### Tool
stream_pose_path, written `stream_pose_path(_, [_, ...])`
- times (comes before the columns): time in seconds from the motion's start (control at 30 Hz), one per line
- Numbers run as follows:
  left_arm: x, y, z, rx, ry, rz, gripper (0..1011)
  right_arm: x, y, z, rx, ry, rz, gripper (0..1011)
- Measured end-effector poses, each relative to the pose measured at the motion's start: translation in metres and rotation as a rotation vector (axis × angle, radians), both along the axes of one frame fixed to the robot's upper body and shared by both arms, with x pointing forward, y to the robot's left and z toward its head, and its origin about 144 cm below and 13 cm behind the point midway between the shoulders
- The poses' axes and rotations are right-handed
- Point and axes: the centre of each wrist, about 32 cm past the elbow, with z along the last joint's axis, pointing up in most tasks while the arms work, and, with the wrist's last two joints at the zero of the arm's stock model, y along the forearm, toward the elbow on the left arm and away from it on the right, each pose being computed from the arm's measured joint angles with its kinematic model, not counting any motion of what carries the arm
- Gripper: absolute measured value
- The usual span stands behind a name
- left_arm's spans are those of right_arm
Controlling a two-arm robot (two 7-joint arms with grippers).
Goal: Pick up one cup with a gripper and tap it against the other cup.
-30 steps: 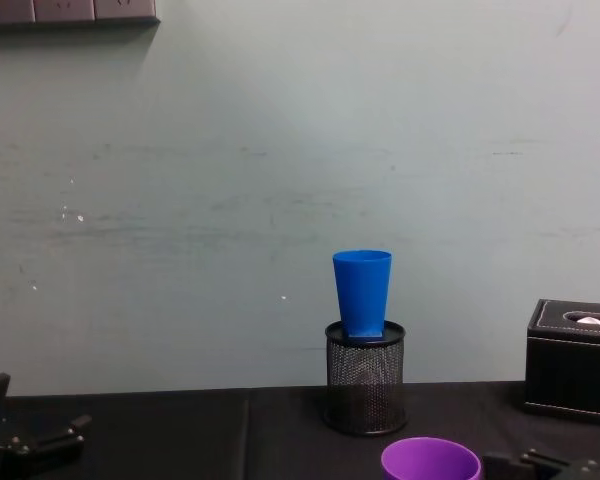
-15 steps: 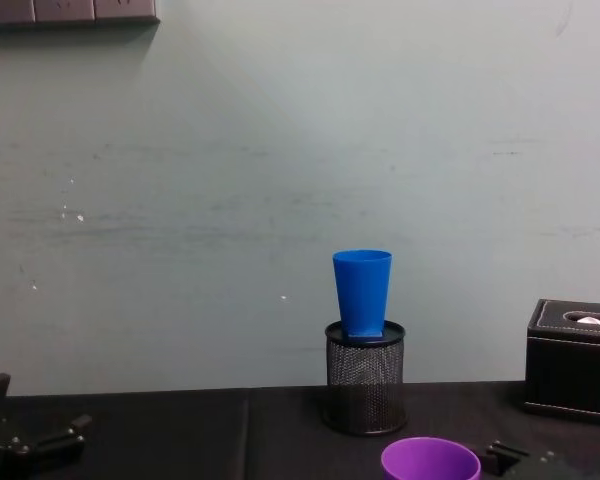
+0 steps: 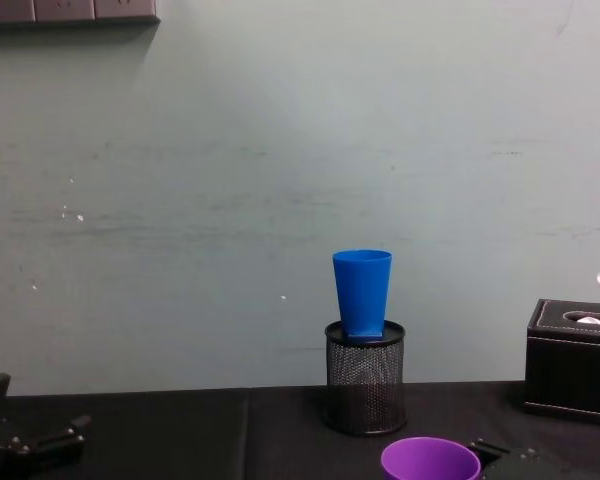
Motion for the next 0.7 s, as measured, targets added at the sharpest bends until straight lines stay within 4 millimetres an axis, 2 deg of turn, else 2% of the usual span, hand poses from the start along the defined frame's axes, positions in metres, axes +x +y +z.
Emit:
stream_pose_path(0.33, [0.0000,0.0000,0.0000,0.000,0.000,0.000,1011,-0.0004,-0.0004,0.0000,0.000,-0.002,0.001,1004])
stream_pose_path(0.53, [0.0000,0.0000,0.0000,0.000,0.000,0.000,1011,-0.0005,-0.0006,0.0000,0.000,-0.004,0.000,864])
stream_pose_path(0.7, [0.0000,0.0000,0.0000,0.000,0.000,0.000,1012,-0.0006,-0.0008,0.0000,0.001,-0.005,0.000,788])
